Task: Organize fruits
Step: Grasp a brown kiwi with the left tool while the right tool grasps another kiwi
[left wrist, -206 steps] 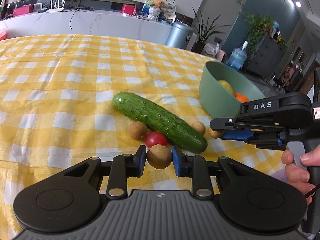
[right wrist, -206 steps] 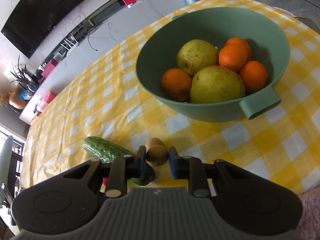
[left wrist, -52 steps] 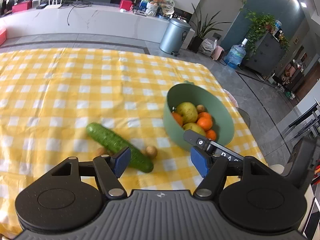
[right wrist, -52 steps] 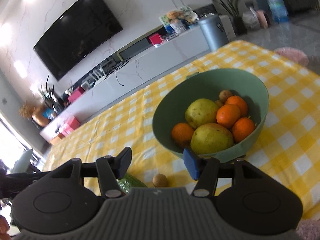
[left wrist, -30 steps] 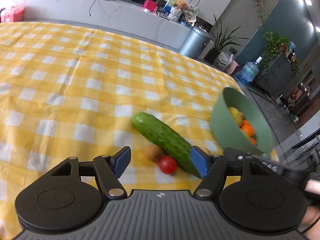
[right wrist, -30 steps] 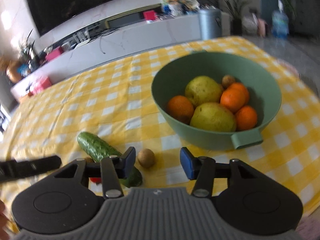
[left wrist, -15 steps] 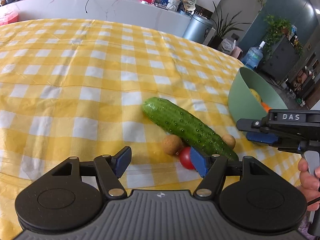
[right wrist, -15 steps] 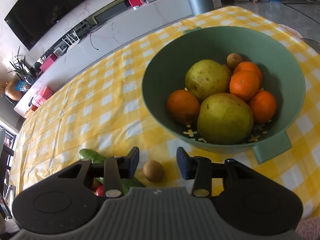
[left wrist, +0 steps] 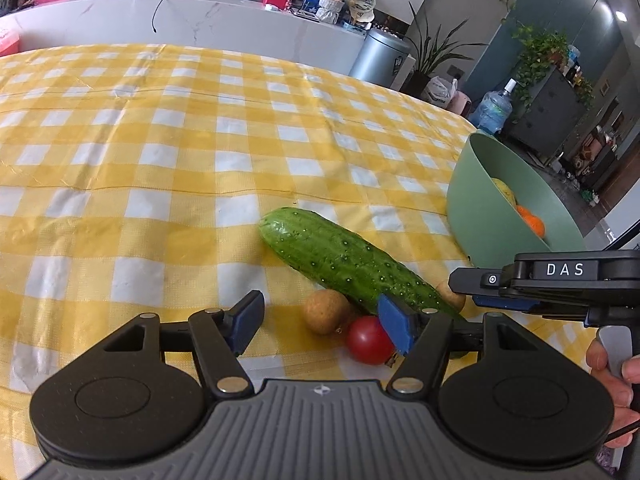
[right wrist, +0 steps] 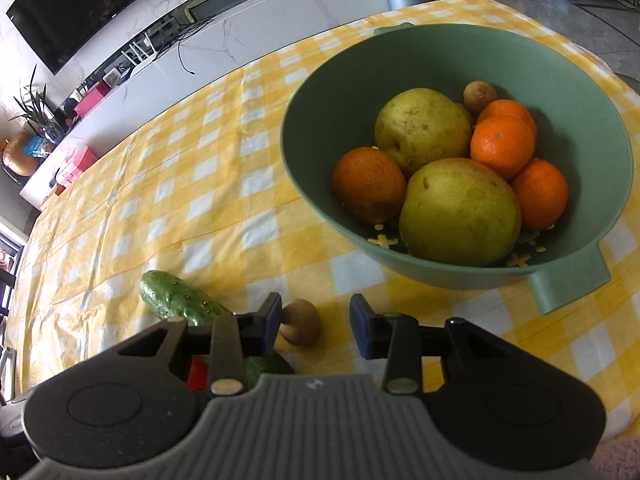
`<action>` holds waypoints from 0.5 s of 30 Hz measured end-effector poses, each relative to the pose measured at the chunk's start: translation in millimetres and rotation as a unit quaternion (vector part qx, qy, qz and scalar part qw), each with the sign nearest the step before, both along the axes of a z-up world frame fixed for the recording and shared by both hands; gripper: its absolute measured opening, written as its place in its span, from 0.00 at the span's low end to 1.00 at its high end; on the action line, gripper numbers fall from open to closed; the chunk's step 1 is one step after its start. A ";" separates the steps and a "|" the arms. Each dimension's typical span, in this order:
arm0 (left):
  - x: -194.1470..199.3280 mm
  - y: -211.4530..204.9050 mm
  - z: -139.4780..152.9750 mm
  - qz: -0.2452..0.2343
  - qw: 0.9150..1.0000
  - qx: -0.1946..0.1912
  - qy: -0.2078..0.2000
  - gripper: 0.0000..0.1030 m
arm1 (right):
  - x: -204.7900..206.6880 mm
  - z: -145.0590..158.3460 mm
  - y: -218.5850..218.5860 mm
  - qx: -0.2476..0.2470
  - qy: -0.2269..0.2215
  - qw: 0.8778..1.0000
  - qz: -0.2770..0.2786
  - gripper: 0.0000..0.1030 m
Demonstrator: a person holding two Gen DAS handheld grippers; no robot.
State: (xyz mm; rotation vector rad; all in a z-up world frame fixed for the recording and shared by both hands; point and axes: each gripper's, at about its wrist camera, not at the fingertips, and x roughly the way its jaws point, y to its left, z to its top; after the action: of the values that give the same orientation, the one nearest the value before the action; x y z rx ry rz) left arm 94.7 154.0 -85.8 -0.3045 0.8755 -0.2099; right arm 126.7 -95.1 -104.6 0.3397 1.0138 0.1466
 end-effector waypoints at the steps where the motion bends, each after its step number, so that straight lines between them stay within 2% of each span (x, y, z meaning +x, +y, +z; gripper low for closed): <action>1: -0.2 0.1 0.2 -0.003 1.000 -0.003 -0.001 0.67 | -0.3 0.3 0.6 -0.001 -0.001 1.000 0.001 0.35; 3: 1.5 3.0 0.0 -0.004 1.000 -0.028 0.006 0.56 | -0.9 0.8 2.6 -0.005 -0.004 1.000 0.003 0.35; 5: 3.2 9.2 -3.0 0.001 0.998 -0.055 0.018 0.53 | -2.6 1.6 4.3 -0.007 -0.007 1.000 0.007 0.35; 6: 2.7 11.4 -3.8 0.006 0.998 -0.054 0.019 0.40 | -2.2 1.4 4.9 -0.006 -0.007 1.000 0.009 0.35; 7: 2.6 12.1 -4.0 0.014 0.999 -0.044 0.019 0.38 | -2.6 1.4 5.4 -0.006 -0.007 1.000 0.009 0.35; 10: 2.7 16.5 -4.9 0.017 0.998 -0.055 0.022 0.38 | -2.7 0.9 5.8 -0.010 -0.006 1.000 0.009 0.35; 14: 1.6 13.6 -4.2 0.014 0.999 -0.046 0.015 0.36 | -1.8 0.2 5.5 -0.010 -0.005 1.000 0.007 0.35; 15: 1.4 14.7 -4.7 0.015 0.998 -0.052 0.015 0.33 | -1.3 -0.2 5.8 -0.011 -0.005 1.000 0.007 0.35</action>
State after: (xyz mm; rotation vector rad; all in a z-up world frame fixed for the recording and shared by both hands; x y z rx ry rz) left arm 96.1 168.7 -90.5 -0.4176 0.8904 -0.2233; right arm 125.3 -89.4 -104.8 0.3118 1.0067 0.1501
